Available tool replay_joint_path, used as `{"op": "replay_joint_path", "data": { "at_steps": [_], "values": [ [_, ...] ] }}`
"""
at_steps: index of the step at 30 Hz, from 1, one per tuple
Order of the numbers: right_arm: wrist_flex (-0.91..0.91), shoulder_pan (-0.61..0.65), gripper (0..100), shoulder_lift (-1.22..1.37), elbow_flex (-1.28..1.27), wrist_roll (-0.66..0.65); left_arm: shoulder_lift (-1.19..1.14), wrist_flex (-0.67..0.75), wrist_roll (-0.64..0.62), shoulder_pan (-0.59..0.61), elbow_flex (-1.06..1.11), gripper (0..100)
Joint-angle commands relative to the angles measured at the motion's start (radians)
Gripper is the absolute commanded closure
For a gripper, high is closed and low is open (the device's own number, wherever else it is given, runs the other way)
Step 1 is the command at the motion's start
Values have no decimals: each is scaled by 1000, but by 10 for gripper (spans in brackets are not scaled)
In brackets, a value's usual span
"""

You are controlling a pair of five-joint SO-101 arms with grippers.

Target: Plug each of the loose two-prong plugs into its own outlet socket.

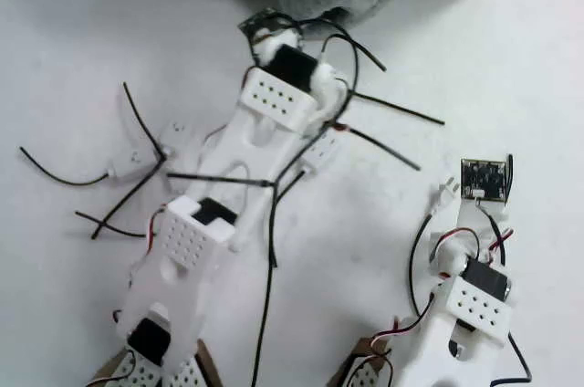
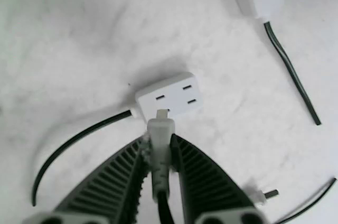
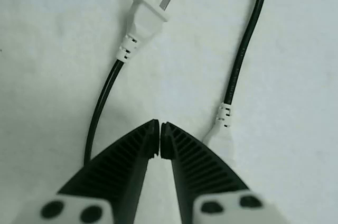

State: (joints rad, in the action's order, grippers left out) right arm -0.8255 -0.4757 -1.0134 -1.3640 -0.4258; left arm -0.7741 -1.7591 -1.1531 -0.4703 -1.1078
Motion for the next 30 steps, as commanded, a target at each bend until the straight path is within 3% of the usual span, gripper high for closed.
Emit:
{"op": "replay_joint_path", "data": {
  "at_steps": [1, 13, 20, 30],
  "values": [
    [16, -1, 978, 2, -5, 9, 16, 3, -72, -15, -91, 976],
    [39, 1, 978, 2, -29, 11, 8, 52, -269, 4, -118, 976],
    [39, 2, 978, 2, -31, 11, -136, 68, -390, 4, -130, 976],
    [38, 45, 978, 2, -32, 11, -186, 110, -410, -2, -130, 976]
  ]
}}
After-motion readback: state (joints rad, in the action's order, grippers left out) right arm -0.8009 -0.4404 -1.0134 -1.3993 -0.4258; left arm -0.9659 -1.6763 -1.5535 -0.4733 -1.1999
